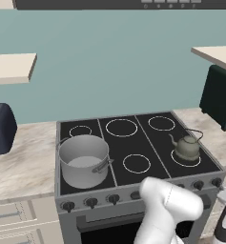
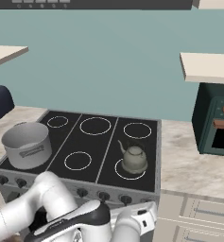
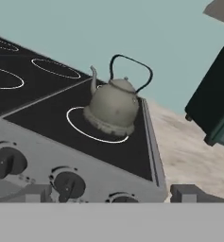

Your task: Pick the kettle from the counter and place it on a stove burner. Then turn the burner on.

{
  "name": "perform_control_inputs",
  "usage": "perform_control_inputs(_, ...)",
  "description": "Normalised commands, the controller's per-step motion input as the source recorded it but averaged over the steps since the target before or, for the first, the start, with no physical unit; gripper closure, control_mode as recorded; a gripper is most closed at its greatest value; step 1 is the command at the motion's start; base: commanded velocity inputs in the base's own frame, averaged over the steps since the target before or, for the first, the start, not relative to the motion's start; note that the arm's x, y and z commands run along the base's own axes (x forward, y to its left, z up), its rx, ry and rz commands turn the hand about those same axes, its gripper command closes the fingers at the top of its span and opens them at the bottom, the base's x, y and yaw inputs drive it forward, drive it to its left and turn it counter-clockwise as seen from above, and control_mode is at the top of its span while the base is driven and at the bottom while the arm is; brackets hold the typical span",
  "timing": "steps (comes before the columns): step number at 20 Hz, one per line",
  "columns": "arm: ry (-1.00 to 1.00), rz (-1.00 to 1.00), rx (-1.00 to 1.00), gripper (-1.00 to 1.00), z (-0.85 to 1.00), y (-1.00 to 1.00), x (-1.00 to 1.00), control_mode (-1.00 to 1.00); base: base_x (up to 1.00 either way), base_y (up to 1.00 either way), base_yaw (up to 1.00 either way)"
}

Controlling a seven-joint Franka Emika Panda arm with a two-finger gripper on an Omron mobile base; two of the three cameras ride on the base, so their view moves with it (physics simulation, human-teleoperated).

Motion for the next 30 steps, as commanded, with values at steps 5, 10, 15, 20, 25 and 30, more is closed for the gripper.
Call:
perform_control_inputs(5, -0.02, -0.03, 0.06, -1.00, -0.10, -0.06, -0.23, -1.00, 0.00, 0.00, 0.00)
perform_control_inputs(10, 0.00, 0.00, 0.11, -1.00, -0.03, 0.00, 0.00, -1.00, 0.00, 0.00, 0.00)
perform_control_inputs(15, -0.02, -0.03, 0.25, -1.00, -0.15, -0.12, -0.01, -1.00, 0.00, 0.00, 0.00)
perform_control_inputs(20, -0.05, -0.07, 0.35, -1.00, -0.20, -0.33, -0.01, -1.00, 0.00, 0.00, 0.00)
perform_control_inputs(25, -0.02, -0.01, 0.05, -1.00, -0.04, -0.10, 0.00, -1.00, 0.00, 0.00, 0.00)
perform_control_inputs(30, -0.02, 0.00, -0.01, -1.00, -0.08, -0.01, 0.01, -1.00, 0.00, 0.00, 0.00)
